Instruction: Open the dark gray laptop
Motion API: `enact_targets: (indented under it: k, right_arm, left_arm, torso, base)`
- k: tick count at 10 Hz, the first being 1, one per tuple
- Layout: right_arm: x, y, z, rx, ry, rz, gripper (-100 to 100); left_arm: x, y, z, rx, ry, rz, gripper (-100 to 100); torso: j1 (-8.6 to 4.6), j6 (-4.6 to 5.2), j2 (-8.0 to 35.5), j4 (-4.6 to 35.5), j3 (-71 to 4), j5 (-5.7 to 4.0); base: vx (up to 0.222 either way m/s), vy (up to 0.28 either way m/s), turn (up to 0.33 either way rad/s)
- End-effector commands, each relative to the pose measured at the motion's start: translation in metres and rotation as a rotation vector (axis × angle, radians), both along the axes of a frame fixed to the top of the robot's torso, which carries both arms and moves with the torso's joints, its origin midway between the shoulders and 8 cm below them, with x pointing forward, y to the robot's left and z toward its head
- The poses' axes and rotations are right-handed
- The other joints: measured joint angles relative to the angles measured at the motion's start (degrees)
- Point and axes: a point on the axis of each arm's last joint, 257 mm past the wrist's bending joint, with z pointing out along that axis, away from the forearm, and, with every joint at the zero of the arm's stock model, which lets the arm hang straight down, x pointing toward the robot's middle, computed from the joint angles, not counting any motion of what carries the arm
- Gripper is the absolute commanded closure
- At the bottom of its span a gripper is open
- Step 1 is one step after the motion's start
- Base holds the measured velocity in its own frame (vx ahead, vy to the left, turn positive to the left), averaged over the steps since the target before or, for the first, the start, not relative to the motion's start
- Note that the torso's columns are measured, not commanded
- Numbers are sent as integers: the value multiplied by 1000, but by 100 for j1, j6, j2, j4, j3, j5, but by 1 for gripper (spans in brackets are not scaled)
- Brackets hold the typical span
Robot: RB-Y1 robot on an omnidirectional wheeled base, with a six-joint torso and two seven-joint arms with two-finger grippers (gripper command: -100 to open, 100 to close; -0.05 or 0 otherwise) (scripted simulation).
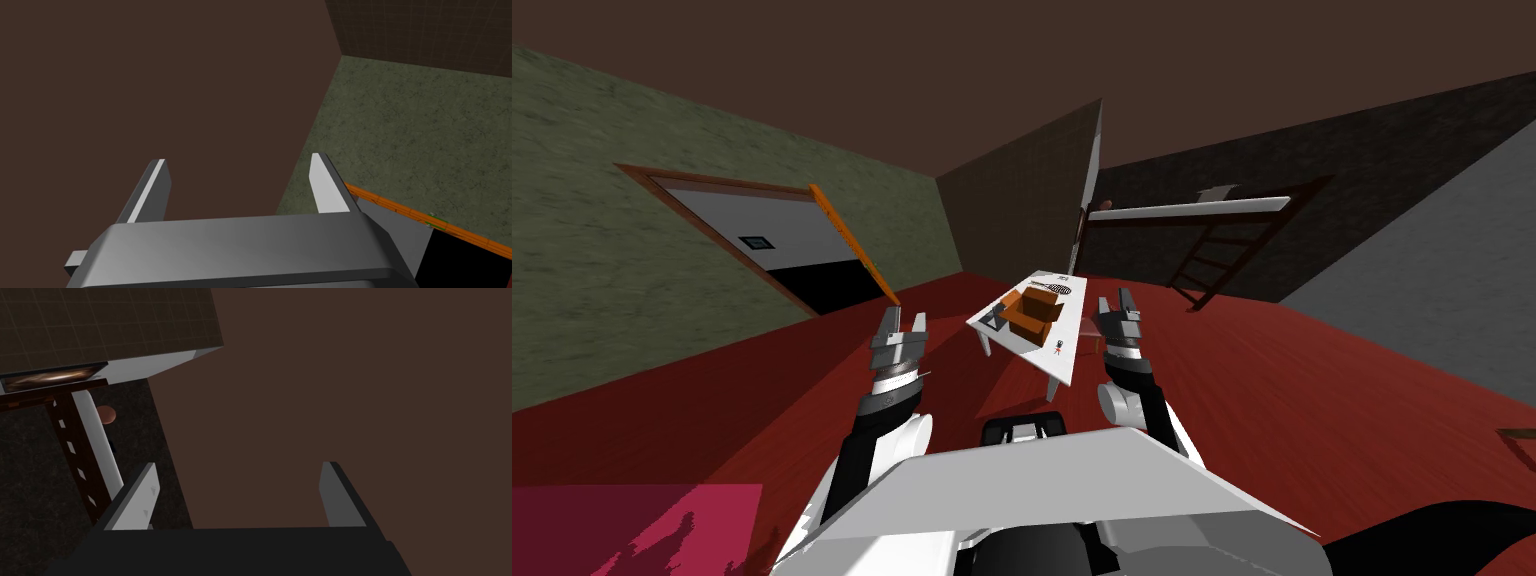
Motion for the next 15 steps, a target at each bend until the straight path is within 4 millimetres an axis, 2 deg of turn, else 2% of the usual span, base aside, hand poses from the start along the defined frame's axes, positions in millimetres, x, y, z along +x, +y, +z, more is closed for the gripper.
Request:
enact_targets:
  k: [1, 2, 3, 5, 8, 13, 14, 15]
  right_arm:
    - [0, 0, 0, 0, 0, 0, 0]
    - [0, 0, 0, 0, 0, 0, 0]
    - [0, 0, 0, 0, 0, 0, 0]
    - [0, 0, 0, 0, 1, 0, 0]
    - [0, 0, 0, 0, 1, 0, 0]
    - [0, 0, 0, 0, 1, 0, 0]
    - [0, 0, 0, 0, 1, 0, 0]
    - [0, 0, 0, 0, 1, 0, 0]
  left_arm:
    - [0, 0, 0, 0, 0, 0, 0]
    - [0, 0, 0, 0, 0, 0, 0]
    - [4, -1, -4, 26, 15, -7, -100]
    - [13, 1, -13, 64, 43, -7, -100]
    - [32, 14, -33, 116, 100, 21, -100]
    - [70, 58, -72, 182, 209, 129, -100]
    - [71, 59, -75, 180, 217, 130, -100]
    - [79, 70, -85, 190, 243, 157, -100]
  torso:
    - [0, 0, 423, 423, -846, 0]
    - [0, 0, 846, 846, -1691, 0]
    - [0, 0, 1269, 1269, -2538, 0]
    - [-1, 1, 1516, 1514, -3044, 0]
    - [-5, 1, 1534, 1536, -3076, -1]
    - [1, 0, 1535, 1537, -3076, 0]
    - [-1, 1, 1535, 1537, -3076, 0]
    - [4, -3, 1537, 1537, -3075, 1]
  base:
    - [0, 0, 0]
    - [0, 0, 0]
    - [4, -5, -25]
    - [-2, -13, -50]
    - [2, -30, -87]
    - [3, -43, -125]
    - [5, -32, -56]
    - [1, -37, -80]
